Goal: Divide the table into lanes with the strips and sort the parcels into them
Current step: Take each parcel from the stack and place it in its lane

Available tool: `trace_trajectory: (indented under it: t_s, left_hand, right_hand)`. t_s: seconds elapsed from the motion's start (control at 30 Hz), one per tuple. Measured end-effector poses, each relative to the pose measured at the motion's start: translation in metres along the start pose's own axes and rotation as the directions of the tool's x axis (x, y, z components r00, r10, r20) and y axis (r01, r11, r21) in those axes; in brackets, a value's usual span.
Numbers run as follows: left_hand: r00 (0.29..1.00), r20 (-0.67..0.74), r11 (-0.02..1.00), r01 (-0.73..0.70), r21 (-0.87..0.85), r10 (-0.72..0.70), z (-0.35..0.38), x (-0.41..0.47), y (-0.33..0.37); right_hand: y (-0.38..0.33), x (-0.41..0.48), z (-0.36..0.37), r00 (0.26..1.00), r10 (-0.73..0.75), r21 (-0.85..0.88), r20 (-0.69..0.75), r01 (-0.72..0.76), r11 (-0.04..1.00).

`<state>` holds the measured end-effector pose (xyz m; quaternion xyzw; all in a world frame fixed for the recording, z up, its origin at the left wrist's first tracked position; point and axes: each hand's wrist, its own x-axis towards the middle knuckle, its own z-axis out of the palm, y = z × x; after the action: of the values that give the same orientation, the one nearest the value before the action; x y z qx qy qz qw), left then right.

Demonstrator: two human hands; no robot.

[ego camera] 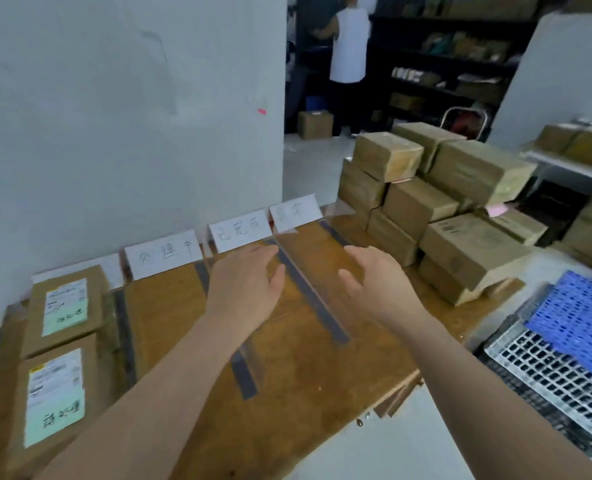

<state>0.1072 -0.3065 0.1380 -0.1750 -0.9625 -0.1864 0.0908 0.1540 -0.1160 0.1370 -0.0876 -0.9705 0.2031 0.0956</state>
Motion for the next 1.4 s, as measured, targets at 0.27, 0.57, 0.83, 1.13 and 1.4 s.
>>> trace_trajectory:
  t_s: [0.27,0.57,0.83,1.13,1.4]
  left_hand:
    - [0.994,0.004,0.991,-0.108,-0.084,0.109,0.061,0.058,0.163]
    - [0.984,0.016,0.983,-0.179,-0.048,0.18,0.11,0.125,0.272]
    - [0.975,0.041,0.97,-0.211,-0.119,0.217,0.144,0.211,0.327]
    - [0.972,0.143,0.963,-0.154,-0.219,0.188,0.182,0.305,0.376]
    - [0.953,0.3,0.944,0.055,-0.324,0.048,0.219,0.354,0.427]
  right_hand:
    - [0.155,0.013,-0.091,0.989,0.118,-0.049,-0.086,-0.122,0.991]
    - [0.282,0.042,-0.149,0.961,0.253,0.027,-0.109,-0.252,0.967]
    - [0.354,0.115,-0.173,0.909,0.393,0.191,-0.14,-0.365,0.911]
    - [0.419,0.201,-0.189,0.858,0.496,0.313,-0.137,-0.438,0.843]
    - [0.476,0.276,-0.191,0.876,0.48,0.409,-0.045,-0.422,0.809]
